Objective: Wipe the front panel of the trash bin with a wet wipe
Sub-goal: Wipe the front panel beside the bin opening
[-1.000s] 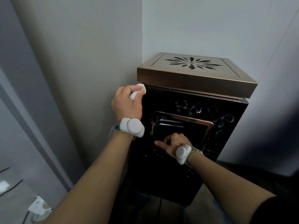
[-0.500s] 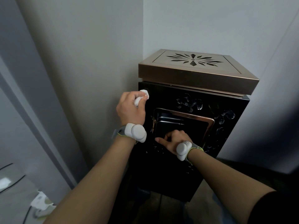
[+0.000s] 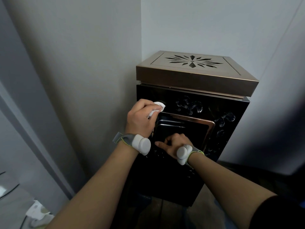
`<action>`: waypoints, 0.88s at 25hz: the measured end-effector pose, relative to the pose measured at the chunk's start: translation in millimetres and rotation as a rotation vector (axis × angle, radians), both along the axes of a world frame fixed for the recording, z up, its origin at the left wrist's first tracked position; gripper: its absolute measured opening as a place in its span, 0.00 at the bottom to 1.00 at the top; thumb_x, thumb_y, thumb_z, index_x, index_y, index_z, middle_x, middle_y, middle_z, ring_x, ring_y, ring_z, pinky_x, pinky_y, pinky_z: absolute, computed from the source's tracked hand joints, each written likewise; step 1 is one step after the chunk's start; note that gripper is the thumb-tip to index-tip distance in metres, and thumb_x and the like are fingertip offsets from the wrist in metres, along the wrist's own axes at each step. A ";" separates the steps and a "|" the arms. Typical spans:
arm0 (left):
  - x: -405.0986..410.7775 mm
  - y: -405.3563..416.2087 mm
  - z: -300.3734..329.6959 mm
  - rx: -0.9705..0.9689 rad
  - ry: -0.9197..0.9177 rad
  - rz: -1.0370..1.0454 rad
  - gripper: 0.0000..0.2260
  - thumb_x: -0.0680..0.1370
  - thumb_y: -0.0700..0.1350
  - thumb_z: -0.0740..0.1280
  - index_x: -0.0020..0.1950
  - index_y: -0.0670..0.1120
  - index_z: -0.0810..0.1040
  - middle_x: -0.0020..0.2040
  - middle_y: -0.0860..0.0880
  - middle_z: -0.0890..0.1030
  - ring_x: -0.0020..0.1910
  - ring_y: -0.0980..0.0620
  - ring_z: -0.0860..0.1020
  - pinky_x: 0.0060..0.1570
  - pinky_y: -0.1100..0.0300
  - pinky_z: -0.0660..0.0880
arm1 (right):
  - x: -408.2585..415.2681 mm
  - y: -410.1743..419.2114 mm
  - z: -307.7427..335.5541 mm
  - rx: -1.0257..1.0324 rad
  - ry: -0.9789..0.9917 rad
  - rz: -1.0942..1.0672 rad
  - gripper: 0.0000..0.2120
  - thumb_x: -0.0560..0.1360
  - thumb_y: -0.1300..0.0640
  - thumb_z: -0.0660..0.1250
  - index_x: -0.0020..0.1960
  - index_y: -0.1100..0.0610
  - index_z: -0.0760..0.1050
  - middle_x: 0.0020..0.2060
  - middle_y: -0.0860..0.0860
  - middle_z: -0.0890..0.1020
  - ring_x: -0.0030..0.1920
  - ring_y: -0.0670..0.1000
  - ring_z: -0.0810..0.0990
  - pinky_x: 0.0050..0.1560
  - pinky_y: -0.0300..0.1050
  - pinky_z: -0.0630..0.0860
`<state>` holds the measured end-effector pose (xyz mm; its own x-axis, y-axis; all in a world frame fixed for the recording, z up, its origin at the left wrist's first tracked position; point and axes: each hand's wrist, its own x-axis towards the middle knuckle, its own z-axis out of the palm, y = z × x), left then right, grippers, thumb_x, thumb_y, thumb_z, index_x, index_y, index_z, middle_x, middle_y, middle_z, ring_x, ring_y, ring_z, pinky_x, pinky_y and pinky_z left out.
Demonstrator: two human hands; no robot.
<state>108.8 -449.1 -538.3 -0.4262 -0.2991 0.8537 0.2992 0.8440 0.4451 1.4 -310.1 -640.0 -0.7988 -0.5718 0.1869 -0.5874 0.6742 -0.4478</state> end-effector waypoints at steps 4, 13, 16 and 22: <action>0.0 3.5 3.1 -0.020 -0.023 -0.025 0.05 0.72 0.35 0.75 0.44 0.43 0.87 0.44 0.48 0.82 0.43 0.50 0.81 0.43 0.61 0.77 | 1.8 1.4 4.2 0.018 -0.001 0.006 0.25 0.61 0.18 0.57 0.35 0.36 0.77 0.25 0.40 0.78 0.31 0.40 0.76 0.28 0.35 0.66; -2.8 13.8 5.6 0.028 -0.039 -0.037 0.04 0.71 0.36 0.76 0.43 0.44 0.87 0.43 0.48 0.81 0.41 0.53 0.79 0.41 0.65 0.76 | -0.6 -0.4 0.8 -0.011 0.018 0.019 0.26 0.61 0.17 0.56 0.35 0.36 0.78 0.24 0.38 0.78 0.29 0.40 0.76 0.27 0.36 0.66; -5.8 16.3 6.0 0.048 -0.021 -0.034 0.04 0.71 0.37 0.76 0.42 0.45 0.87 0.42 0.49 0.81 0.41 0.56 0.78 0.42 0.72 0.73 | -1.3 -1.4 -1.6 -0.019 0.028 0.021 0.29 0.61 0.15 0.53 0.37 0.36 0.77 0.28 0.29 0.76 0.28 0.41 0.76 0.27 0.37 0.67; -9.1 19.7 11.3 0.041 0.013 -0.038 0.04 0.72 0.37 0.76 0.43 0.45 0.87 0.43 0.50 0.81 0.42 0.57 0.78 0.42 0.74 0.72 | 0.4 -2.5 -4.4 -0.034 0.053 -0.022 0.29 0.59 0.14 0.52 0.36 0.35 0.78 0.27 0.29 0.76 0.28 0.40 0.76 0.26 0.36 0.65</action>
